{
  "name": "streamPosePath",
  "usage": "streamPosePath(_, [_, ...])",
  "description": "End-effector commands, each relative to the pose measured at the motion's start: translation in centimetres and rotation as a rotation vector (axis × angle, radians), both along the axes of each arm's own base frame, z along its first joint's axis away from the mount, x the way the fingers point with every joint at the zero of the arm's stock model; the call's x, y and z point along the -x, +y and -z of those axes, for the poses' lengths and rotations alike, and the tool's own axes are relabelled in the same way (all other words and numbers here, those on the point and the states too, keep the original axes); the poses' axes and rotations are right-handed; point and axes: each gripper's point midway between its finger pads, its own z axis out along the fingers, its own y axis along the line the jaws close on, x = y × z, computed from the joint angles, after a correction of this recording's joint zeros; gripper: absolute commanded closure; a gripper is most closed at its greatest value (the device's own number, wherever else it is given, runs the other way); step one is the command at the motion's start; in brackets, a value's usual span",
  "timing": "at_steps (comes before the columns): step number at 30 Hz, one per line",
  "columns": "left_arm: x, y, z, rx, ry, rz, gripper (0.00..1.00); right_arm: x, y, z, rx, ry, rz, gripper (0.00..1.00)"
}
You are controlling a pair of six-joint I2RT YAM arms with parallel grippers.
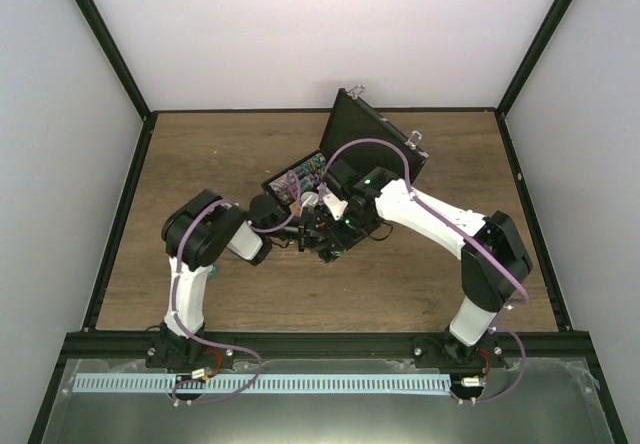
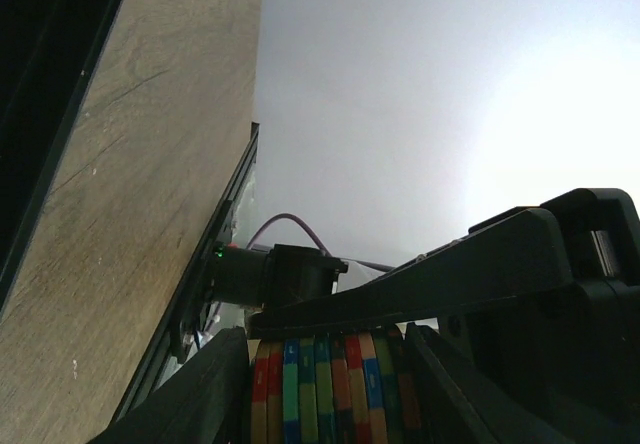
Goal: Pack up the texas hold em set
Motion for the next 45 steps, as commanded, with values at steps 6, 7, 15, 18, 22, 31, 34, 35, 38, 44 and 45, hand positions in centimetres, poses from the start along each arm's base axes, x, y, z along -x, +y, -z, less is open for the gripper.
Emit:
streamPosePath(6, [3.1, -0.5, -2.8, 0.084, -0.244, 0.110, 0.75, -3.4, 2.9, -2.8, -0.118, -0.138, 0.004, 0.72])
streamPosePath(7, [3.0, -0.5, -2.7, 0.076, -0.248, 0.110, 0.77, -3.4, 2.8, -2.8, -0.116, -0.139, 0.005, 0.72])
streamPosePath(15, [2.6, -0.7, -2.6, 0.050, -0.278, 0.099, 0.96, -3.3, 2.6, -2.7, -0.113, -0.147, 0.013, 0.68])
streamPosePath(18, [2.4, -0.6, -2.5, 0.049, -0.282, 0.093, 0.96, -3.1, 2.6, -2.7, -0.125, -0.144, 0.009, 0.62])
streamPosePath(22, [1.9, -0.5, -2.5, 0.038, -0.288, 0.074, 0.96, -2.7, 2.6, -2.6, -0.142, -0.138, 0.003, 0.51])
streamPosePath(31, [0.2, -0.2, -1.0, -0.070, -0.319, 0.036, 0.96, -2.2, 2.7, -3.2, -0.174, -0.150, -0.011, 0.32])
streamPosePath(34, [-0.3, 0.1, -0.5, -0.099, -0.326, 0.019, 0.96, -2.3, 2.5, -3.6, -0.177, -0.168, -0.007, 0.23])
streamPosePath(35, [-0.6, 0.3, -0.5, -0.111, -0.330, 0.014, 0.96, -2.4, 2.4, -3.8, -0.178, -0.176, -0.005, 0.19])
streamPosePath(38, [-1.6, 0.6, 0.2, -0.178, -0.356, -0.009, 0.96, -2.7, 2.1, -4.6, -0.179, -0.207, 0.012, 0.11])
streamPosePath(44, [-3.5, 1.0, 1.0, -0.276, -0.380, -0.076, 0.96, -3.4, 1.3, -6.8, -0.196, -0.289, 0.070, 0.04])
streamPosePath(45, [-3.7, 1.0, 1.2, -0.288, -0.374, -0.084, 0.96, -3.5, 1.2, -7.2, -0.199, -0.302, 0.081, 0.03])
